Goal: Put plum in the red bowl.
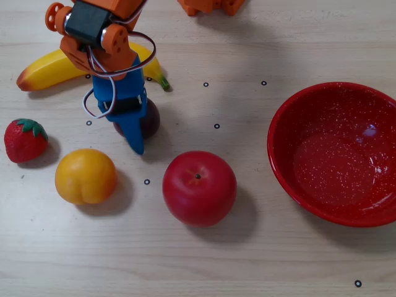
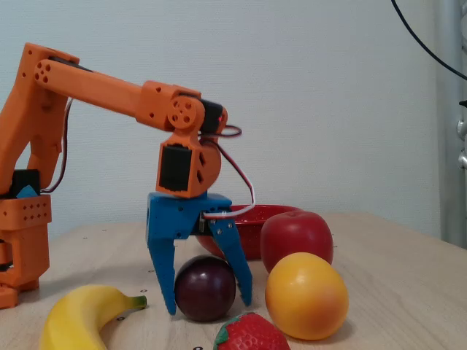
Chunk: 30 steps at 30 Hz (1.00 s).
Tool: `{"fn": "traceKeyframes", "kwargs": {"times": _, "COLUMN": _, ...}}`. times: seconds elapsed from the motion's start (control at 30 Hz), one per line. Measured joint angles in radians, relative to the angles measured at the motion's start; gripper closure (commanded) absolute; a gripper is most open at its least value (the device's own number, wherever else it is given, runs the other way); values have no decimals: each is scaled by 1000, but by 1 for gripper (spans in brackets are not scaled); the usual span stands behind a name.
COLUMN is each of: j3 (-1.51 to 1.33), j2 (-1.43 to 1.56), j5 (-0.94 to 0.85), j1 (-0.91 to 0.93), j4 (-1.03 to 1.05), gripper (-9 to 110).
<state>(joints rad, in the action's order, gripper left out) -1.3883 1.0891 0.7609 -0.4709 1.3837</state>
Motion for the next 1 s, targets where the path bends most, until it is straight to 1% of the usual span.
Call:
{"fn": "traceKeyframes", "kwargs": {"times": 0.17, "j3": 0, "j2": 0, "j5": 25, "j1": 0, "j4": 0, "gripper": 89}}
{"fn": "traceKeyframes", "kwargs": {"times": 0.23, "j3": 0, "j2": 0, "j5": 26, "j1": 0, "j4": 0, "gripper": 101}}
{"fn": "traceKeyframes", "kwargs": {"times": 0.33, "j3": 0, "j2": 0, "j5": 38, "j1": -2, "j4": 2, "gripper": 101}}
{"fn": "traceKeyframes", "kwargs": {"times": 0.53, "j3": 17, "j2": -2, "j5": 38, "j1": 0, "j4": 91, "gripper": 101}}
{"fn": "traceKeyframes", "kwargs": {"times": 0.7, "j3": 26, "j2": 15, "j5": 28, "j1": -2, "j4": 118, "gripper": 101}}
{"fn": "traceKeyframes", "kwargs": {"times": 0.87, "j3": 38, "j2": 143, "j5": -8, "j1": 0, "j4": 130, "gripper": 101}}
{"fn": "traceKeyframes", "kwargs": {"times": 1.0, "j3": 40, "j2": 236, "j5": -58, "j1": 0, "j4": 189, "gripper": 101}}
